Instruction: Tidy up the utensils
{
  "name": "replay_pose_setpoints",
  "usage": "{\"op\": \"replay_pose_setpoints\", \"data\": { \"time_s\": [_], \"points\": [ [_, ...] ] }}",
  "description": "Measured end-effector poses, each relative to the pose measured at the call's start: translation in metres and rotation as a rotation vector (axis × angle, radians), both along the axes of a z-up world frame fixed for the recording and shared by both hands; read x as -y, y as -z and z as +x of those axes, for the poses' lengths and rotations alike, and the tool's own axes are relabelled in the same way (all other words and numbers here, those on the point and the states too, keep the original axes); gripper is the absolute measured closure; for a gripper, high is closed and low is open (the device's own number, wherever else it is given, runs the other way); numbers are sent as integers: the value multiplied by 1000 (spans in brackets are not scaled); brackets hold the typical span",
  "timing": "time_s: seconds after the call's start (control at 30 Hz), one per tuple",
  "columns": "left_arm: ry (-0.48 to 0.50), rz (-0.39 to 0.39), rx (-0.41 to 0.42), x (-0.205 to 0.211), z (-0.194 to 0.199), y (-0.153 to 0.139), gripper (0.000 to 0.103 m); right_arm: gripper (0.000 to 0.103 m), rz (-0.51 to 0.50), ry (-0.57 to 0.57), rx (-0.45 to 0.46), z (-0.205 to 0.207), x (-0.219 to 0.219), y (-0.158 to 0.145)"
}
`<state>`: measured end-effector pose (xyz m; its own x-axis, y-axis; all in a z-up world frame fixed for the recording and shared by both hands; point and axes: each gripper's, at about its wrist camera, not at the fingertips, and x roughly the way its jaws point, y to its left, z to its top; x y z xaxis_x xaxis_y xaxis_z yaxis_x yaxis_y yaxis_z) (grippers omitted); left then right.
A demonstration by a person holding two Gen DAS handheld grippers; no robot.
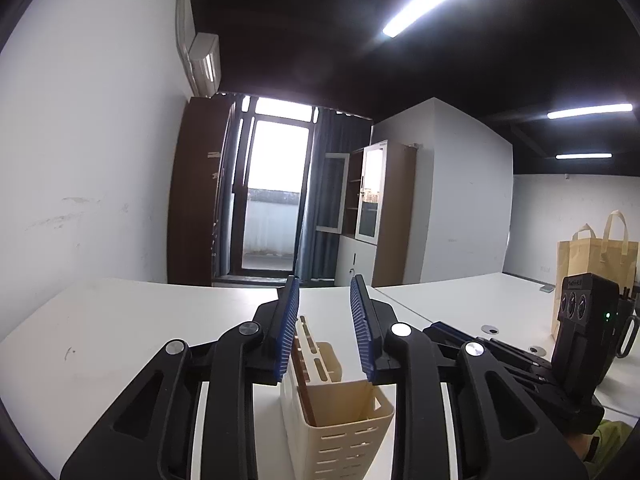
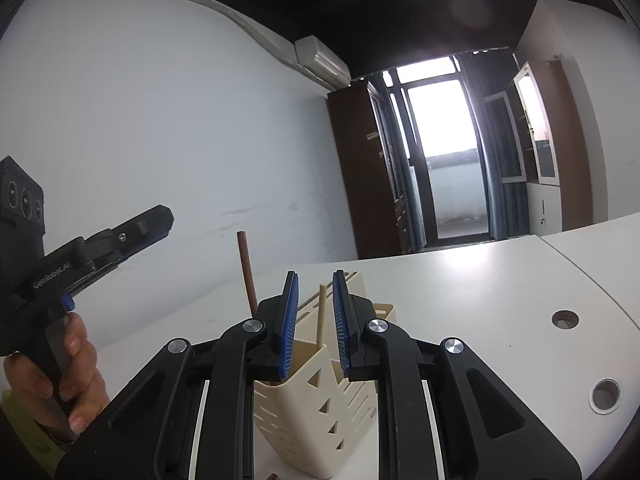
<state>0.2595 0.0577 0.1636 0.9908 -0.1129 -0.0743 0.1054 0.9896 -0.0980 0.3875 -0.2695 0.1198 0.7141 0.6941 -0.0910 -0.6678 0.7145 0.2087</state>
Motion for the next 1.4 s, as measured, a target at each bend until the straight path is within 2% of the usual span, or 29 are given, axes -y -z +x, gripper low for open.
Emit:
{"op": "replay_pose_setpoints", "data": {
  "time_s": [0.1, 0.17, 0.27, 0.33, 0.5, 0.6, 0.83, 0.9, 1.03, 1.27, 1.4],
  "points": [
    [3, 18, -29, 4, -3, 0, 77, 83, 2, 24, 7, -5, 4, -3],
    [5, 24, -37, 7, -7, 0, 76, 78, -1, 43, 18, -10, 6, -6],
    [-3, 31, -49, 10, -15, -1, 70, 76, -17, 48, 21, -17, 8, -11],
    [-12, 32, -55, 10, -21, -1, 61, 76, -46, 53, 15, -22, 6, -13],
    [-38, 20, -96, 6, -33, -1, 61, 71, -102, 66, -8, -32, 6, -9],
    [-49, 29, -134, 7, -40, 3, 60, 66, -132, 56, -53, -40, 11, -2],
    [-90, 21, -259, 3, -43, 15, 57, 62, -172, 66, -154, -51, 16, 15],
    [-103, 24, -293, 3, -42, 19, 56, 59, -195, 70, -177, -54, 15, 19],
    [-104, 21, -346, 6, -44, 29, 51, 58, -238, 87, -216, -61, 13, 29],
    [-98, 28, -473, 8, -42, 51, 48, 54, -363, 123, -307, -65, 5, 48],
    [-96, 51, -538, 11, -40, 62, 47, 54, -399, 128, -379, -62, 3, 61]
  ]
}}
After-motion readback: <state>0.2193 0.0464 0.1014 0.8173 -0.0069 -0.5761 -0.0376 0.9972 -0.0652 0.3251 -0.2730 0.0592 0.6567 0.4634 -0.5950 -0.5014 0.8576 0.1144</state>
